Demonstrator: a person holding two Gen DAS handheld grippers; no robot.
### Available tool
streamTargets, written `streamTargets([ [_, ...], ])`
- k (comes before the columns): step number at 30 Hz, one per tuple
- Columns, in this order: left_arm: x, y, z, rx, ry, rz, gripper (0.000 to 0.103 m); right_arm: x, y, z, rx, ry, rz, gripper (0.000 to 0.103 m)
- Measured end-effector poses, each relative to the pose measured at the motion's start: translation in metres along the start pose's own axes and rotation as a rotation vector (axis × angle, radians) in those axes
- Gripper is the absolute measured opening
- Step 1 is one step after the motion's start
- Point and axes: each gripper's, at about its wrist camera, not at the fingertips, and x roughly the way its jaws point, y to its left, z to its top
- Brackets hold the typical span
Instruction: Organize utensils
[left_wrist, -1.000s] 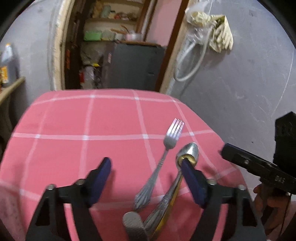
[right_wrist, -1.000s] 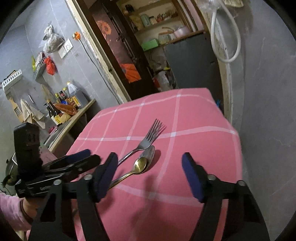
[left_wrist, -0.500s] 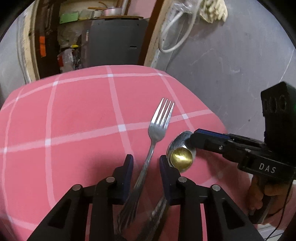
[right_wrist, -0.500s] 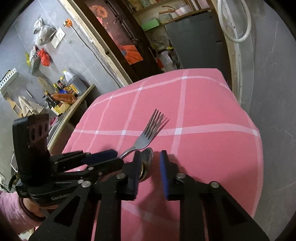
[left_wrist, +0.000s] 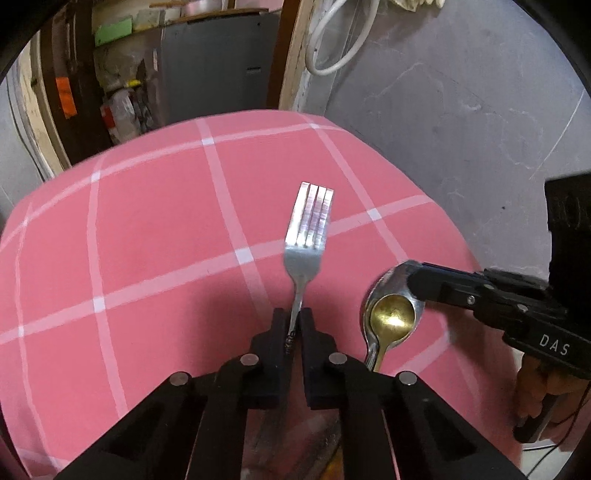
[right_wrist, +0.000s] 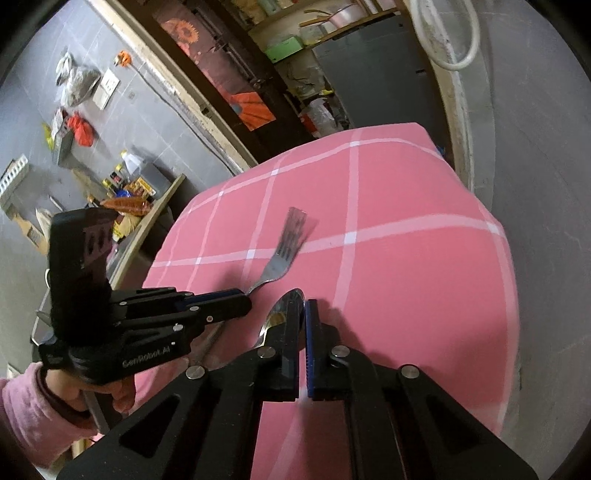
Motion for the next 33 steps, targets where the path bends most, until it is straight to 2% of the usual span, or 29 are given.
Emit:
streamTargets([
  [6,-0.010,0.011,-0.021,-0.151,0.011,-0.085,0.006,-0.031,0.004,-0.016,0.040,-0.051,-0.017,0.002],
  [15,-0.050,0.006,-0.066,-0.241,-0.049,-0.148,0.005,-0.095,0.044,-0.030,-0.075,-0.170,-0.128,0.002],
  [24,-0.107,-0.004,-0.098,-0.238,-0.221,-0.190,0.005,-0.161,0.096,-0.021,-0.206,-0.315,-0.248,0.002],
  [28,-0.137,-0.001,-0.104,-0.243,-0.309,-0.207,0.005,-0.181,0.120,-0.018,-0.262,-0.353,-0.307,0.002],
  [33,-0.180,0.004,-0.110,-0.227,-0.435,-0.203,0.005,-0.205,0.146,-0.016,-0.281,-0.398,-0.307,0.001],
])
